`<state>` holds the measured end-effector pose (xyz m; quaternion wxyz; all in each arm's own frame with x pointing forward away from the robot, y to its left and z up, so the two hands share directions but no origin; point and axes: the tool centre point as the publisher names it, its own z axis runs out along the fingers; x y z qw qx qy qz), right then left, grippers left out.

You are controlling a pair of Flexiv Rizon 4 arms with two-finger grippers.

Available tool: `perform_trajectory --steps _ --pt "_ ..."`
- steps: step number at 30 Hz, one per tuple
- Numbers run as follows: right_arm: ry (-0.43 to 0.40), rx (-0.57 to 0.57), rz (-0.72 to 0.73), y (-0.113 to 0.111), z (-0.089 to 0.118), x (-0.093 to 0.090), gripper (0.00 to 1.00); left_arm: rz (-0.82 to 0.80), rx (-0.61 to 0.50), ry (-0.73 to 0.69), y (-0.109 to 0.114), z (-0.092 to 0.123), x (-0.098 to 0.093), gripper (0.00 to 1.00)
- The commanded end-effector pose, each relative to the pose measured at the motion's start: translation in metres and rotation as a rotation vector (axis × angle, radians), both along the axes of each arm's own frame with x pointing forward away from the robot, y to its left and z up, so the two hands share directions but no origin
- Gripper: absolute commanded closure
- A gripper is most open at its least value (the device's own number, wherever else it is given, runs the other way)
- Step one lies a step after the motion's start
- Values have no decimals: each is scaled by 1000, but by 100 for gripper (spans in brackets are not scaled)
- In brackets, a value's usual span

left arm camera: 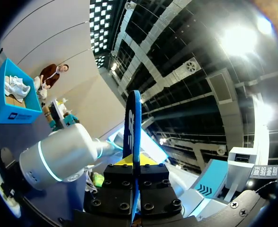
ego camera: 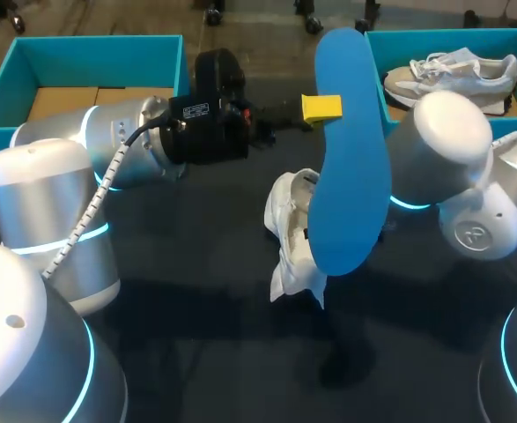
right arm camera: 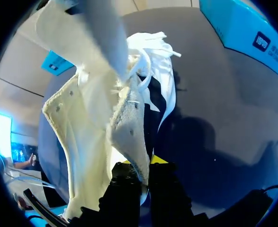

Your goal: Take the shoe out of the shoebox, open the shoe tongue, remove and reinsert the insole, then place the shoe into the shoebox

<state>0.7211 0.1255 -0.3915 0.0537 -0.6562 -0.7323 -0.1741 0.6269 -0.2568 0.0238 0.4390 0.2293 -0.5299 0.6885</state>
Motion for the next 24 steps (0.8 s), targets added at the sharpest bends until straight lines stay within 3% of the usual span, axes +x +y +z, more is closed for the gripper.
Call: perform_trajectory --steps 1,11,12,13,24 --pt "-5 3 -9 1 -8 -6 100 12 -1 4 -2 2 -5 100" --pt "18 35 -6 9 -19 -12 100 12 -1 4 -2 2 -5 100" --pt "19 36 -8 9 -18 -12 67 12 -1 4 -2 2 -5 100" --pt "19 45 -11 9 -18 -13 1 12 -1 4 -2 2 -5 100" --pt "43 134 -29 -1 22 -21 0 12 -1 4 -2 2 -5 100"
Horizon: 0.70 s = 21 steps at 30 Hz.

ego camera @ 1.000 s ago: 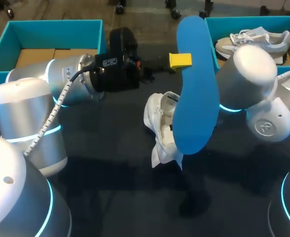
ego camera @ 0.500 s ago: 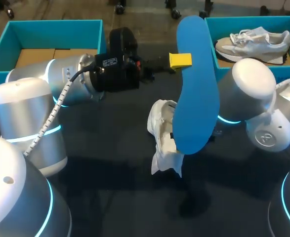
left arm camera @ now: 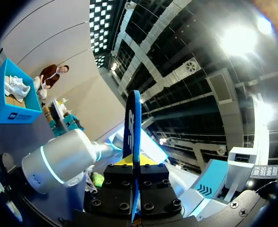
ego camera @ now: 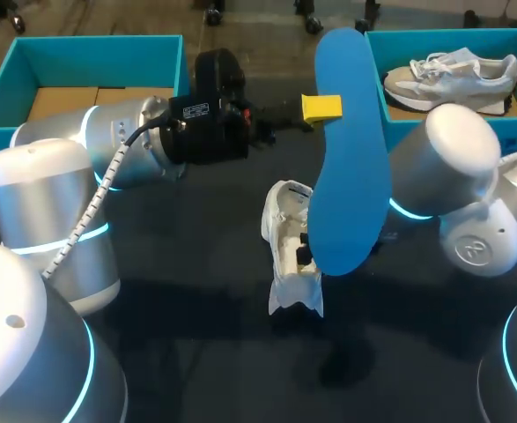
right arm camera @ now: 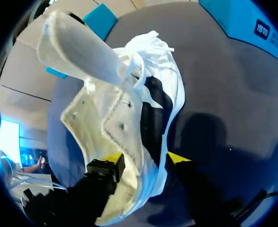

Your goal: Take the shoe out of the shoebox, open the shoe tongue, remove and reinsert the insole, then place the shoe into the shoebox

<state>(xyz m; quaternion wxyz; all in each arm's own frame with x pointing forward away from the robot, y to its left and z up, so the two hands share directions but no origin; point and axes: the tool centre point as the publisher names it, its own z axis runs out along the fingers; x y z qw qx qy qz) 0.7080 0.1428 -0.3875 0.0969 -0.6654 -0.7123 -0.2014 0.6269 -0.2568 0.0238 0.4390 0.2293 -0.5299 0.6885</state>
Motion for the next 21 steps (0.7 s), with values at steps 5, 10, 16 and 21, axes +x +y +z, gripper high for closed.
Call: perform_trajectory --steps 5,10,16,21 --pt "8 93 8 -28 34 -10 0 12 -1 4 -2 2 -5 100" --pt "15 232 68 -36 45 -9 0 12 -1 4 -2 2 -5 100" --pt "-3 277 109 -34 47 -7 0 12 -1 4 -2 2 -5 100" --pt "-3 277 109 -34 47 -7 0 12 -1 4 -2 2 -5 100"
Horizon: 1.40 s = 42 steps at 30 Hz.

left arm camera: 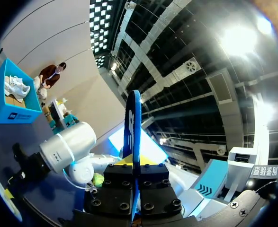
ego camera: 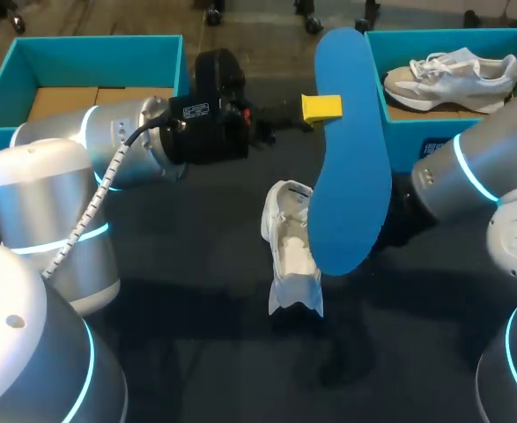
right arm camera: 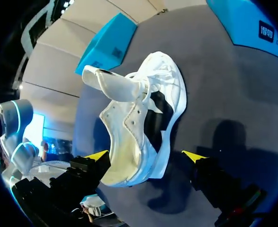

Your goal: Take the shoe out of the shoebox, open the shoe tongue, remove and reinsert the insole, then place the shoe into the shoebox

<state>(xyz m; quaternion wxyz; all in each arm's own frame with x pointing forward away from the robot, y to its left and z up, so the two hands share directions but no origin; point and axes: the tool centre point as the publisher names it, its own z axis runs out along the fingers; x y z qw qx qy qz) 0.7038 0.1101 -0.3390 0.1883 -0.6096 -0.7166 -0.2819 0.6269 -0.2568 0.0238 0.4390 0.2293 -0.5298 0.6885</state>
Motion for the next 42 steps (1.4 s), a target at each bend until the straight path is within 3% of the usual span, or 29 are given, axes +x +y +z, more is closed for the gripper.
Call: perform_trajectory --steps 1,6,9,18,28,36,42 --pt "-2 31 2 -2 -2 -3 0 12 -1 4 -2 2 -5 100" --pt "-26 89 -24 -3 6 -5 0 12 -1 4 -2 2 -5 100" --pt "-65 130 -45 -3 19 -5 0 12 -1 4 -2 2 -5 100" --pt "-82 256 -28 -3 61 3 0 12 -1 4 -2 2 -5 100" --pt "-55 427 -29 -14 103 7 0 12 -1 4 -2 2 -5 100" --pt "-26 558 -57 -21 120 11 0 12 -1 4 -2 2 -5 100" --pt "-26 558 -57 -21 120 11 0 5 28 -229 11 -13 0 100"
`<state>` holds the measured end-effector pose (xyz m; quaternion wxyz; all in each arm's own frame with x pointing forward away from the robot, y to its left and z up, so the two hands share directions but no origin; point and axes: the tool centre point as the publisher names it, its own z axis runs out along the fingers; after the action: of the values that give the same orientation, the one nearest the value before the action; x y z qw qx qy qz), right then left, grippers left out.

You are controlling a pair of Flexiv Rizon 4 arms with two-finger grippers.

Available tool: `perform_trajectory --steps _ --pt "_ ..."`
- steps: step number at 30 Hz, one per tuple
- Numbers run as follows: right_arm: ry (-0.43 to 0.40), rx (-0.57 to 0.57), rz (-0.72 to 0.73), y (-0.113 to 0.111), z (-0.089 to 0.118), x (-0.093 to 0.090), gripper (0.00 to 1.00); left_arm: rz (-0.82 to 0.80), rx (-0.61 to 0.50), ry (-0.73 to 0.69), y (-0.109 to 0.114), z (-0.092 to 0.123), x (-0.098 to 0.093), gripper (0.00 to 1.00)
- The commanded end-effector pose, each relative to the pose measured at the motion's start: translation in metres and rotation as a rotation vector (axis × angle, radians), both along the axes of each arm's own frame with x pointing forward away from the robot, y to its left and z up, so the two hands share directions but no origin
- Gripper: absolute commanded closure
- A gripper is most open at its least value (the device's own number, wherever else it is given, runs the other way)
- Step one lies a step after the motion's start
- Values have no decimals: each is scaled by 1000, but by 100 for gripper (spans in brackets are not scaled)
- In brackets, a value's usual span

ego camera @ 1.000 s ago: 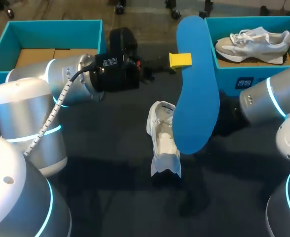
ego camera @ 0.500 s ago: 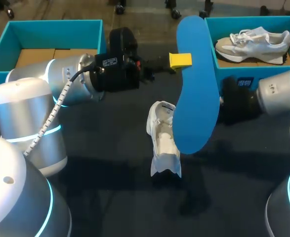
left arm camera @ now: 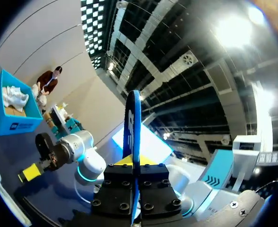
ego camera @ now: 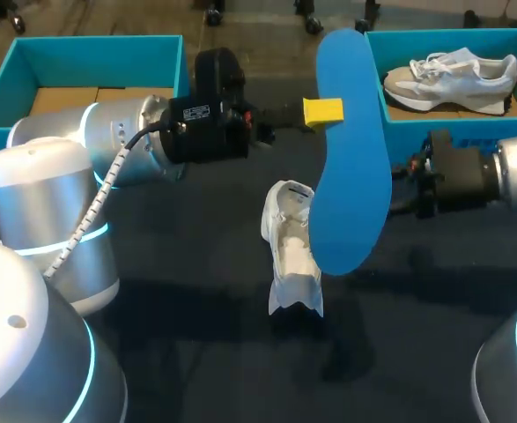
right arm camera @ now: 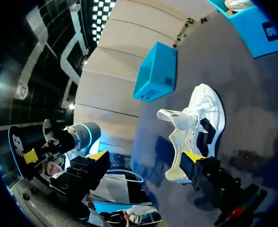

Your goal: Take the shoe out of the shoebox, open the shoe tongue, remove and reinsert the insole, then place the shoe into the shoebox

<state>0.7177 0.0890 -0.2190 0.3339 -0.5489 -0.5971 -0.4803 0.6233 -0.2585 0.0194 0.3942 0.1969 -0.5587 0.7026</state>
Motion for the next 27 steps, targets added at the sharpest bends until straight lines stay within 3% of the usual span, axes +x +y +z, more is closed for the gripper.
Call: perform_trajectory --steps 1,13,23,27 --pt "-1 -2 -6 0 1 -3 0 -28 28 -141 16 -11 5 100" --pt "-1 -2 -6 0 1 -3 0 -137 51 -665 47 -52 11 100" --pt "-1 -2 -6 0 1 -3 0 -53 35 -1184 53 -78 36 100" --pt "-1 -2 -6 0 1 -3 0 -24 0 -1314 53 -84 39 100"
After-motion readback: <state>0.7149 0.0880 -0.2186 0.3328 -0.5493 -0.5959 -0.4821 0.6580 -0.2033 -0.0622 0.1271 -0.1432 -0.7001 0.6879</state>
